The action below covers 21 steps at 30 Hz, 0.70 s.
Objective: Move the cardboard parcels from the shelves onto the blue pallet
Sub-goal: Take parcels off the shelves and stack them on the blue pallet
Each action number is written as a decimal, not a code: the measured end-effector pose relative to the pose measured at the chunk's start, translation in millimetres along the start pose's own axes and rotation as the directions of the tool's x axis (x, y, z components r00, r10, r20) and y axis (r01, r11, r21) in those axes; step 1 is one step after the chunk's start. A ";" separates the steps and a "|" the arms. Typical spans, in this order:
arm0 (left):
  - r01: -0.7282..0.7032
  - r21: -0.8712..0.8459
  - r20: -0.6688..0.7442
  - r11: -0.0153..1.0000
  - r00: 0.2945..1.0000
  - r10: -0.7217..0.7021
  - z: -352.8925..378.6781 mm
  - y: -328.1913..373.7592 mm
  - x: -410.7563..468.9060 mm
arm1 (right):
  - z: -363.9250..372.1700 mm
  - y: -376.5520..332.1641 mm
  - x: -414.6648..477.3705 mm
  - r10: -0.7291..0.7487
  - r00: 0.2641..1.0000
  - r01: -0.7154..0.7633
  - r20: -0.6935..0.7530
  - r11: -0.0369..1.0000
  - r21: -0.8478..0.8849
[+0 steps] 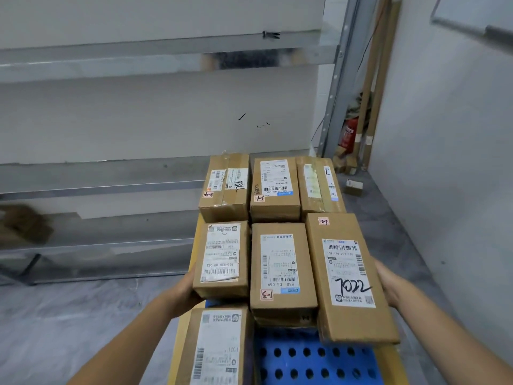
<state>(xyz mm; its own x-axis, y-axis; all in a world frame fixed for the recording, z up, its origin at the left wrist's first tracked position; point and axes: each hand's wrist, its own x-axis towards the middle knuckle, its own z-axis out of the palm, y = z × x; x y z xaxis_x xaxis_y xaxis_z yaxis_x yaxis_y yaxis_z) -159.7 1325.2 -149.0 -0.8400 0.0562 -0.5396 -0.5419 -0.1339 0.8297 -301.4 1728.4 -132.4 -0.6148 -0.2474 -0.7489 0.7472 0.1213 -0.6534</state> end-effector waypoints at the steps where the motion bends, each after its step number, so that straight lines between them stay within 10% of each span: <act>1: -0.002 0.021 0.020 1.000 1.000 0.002 -2.5 0.5 -1.1 | -2.7 -3.0 -2.5 0.004 1.000 -0.005 -0.010 0.999 -0.049; 10: 0.074 0.365 -0.554 0.928 0.818 0.153 -53.7 75.4 52.1 | -7.5 -92.9 30.1 -0.168 0.956 0.145 -0.240 0.983 -0.112; 21: -0.068 0.073 -0.057 0.995 0.996 0.073 -51.0 107.6 112.1 | 9.5 -123.0 89.3 -0.070 0.994 0.052 -0.085 0.980 -0.193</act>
<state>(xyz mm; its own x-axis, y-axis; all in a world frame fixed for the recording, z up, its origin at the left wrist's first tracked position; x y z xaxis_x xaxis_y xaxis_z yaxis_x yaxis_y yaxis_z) -310.9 1266.6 -127.5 -0.8743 -0.0103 -0.4853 -0.4837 -0.0650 0.8728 -445.8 1682.2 -117.8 -0.6847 -0.1728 -0.7081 0.6511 0.2916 -0.7007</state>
